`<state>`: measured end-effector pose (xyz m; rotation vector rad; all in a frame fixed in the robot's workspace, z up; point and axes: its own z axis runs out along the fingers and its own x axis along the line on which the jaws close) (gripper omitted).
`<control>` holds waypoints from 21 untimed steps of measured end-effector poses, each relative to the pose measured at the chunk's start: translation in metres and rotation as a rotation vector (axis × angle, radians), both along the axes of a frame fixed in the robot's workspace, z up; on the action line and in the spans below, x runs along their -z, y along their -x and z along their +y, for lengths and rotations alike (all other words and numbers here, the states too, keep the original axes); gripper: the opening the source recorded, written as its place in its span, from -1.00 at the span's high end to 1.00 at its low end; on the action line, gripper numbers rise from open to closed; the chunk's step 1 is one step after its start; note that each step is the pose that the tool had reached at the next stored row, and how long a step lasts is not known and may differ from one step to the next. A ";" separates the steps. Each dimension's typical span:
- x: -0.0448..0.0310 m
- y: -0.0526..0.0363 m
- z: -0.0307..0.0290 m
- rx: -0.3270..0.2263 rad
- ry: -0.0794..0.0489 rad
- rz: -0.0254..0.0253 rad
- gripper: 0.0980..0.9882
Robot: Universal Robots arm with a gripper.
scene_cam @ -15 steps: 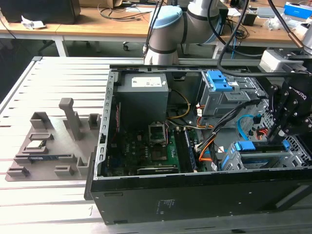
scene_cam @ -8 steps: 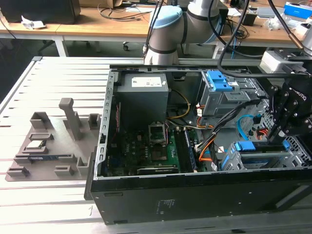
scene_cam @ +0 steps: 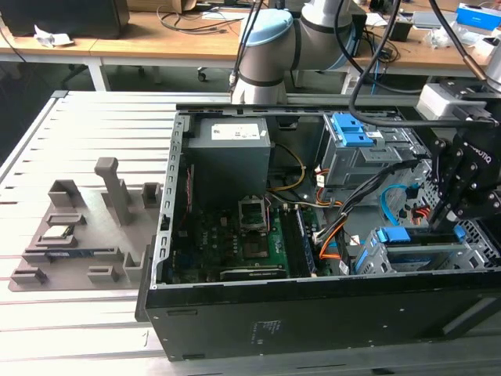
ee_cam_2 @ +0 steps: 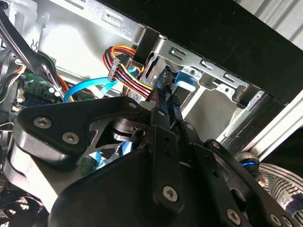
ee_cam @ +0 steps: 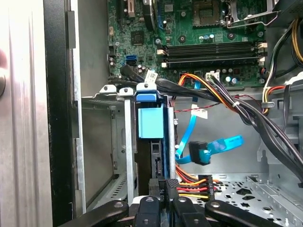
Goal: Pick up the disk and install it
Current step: 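Insert the first disk wire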
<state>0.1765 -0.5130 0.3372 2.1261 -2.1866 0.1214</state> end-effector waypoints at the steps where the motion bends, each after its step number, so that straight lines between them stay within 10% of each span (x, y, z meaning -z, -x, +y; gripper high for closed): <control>1: 0.0008 0.0000 -0.0002 0.000 0.000 0.0000 0.84; 11: 0.0020 0.0001 -0.0003 0.000 0.007 -0.0002 0.67; 21: -0.0319 0.0001 0.0018 0.000 0.009 -0.0014 0.98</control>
